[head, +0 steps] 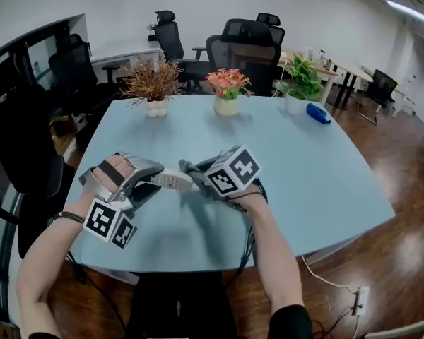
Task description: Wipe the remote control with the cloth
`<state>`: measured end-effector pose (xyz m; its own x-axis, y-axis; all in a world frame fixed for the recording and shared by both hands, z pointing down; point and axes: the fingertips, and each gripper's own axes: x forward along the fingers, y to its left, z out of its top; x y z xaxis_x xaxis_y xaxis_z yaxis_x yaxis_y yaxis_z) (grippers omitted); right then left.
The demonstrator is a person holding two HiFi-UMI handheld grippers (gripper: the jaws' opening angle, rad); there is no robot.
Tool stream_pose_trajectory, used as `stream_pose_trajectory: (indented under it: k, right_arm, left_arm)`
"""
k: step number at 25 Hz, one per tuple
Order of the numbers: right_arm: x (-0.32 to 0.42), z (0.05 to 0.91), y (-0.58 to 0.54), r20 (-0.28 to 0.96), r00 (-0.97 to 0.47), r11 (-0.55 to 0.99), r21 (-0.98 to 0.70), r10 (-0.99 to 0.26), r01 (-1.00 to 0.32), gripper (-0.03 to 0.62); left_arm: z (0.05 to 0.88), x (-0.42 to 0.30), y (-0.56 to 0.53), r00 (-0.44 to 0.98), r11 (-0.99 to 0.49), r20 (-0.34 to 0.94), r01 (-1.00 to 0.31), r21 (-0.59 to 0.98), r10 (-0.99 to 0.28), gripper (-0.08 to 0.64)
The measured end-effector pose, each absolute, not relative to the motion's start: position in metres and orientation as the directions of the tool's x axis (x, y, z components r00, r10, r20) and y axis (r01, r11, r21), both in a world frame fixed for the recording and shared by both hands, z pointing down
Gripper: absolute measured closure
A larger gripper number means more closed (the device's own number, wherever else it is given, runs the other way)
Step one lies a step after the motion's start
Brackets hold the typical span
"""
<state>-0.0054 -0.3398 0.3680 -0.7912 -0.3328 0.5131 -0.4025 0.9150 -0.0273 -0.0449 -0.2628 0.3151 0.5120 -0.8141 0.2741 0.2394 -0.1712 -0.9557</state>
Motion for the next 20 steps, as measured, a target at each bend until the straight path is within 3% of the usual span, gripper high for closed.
stream_pose_trajectory:
  k: [2,4,7,10,13,20]
  right_arm:
    - [0.002,0.358,-0.36,0.477,-0.746,0.87,0.091,-0.466,-0.485,0.568]
    - [-0.006,0.358,-0.357,0.47,-0.741,0.874,0.176,-0.479,-0.453,0.568]
    - [-0.033,0.374,-0.338,0.521,-0.758,0.919,0.199,-0.393,-0.339,0.568]
    - [-0.039,0.399,-0.337,0.604,-0.703,0.926,0.227,-0.376,-0.301,0.568]
    - [-0.032,0.41,-0.346,0.644,-0.657,0.919,0.246,-0.392,-0.307,0.568]
    - [-0.025,0.412,-0.35,0.667,-0.624,0.911,0.238,-0.406,-0.338,0.568]
  left_arm:
    - [0.355,-0.045,-0.263,0.555,-0.395,0.493,0.296,-0.87,-0.67,0.376]
    - [0.384,-0.044,-0.264,0.554,-0.56,0.652,0.357,-0.748,-0.518,0.376]
    - [0.401,-0.041,-0.272,0.522,-0.714,0.78,0.392,-0.58,-0.347,0.377]
    - [0.416,-0.04,-0.285,0.461,-0.776,0.848,0.423,-0.468,-0.261,0.376]
    - [0.419,-0.039,-0.305,0.442,-0.797,0.858,0.403,-0.45,-0.261,0.354]
    - [0.404,-0.06,-0.361,0.416,-0.746,0.754,0.225,-0.627,-0.508,0.318]
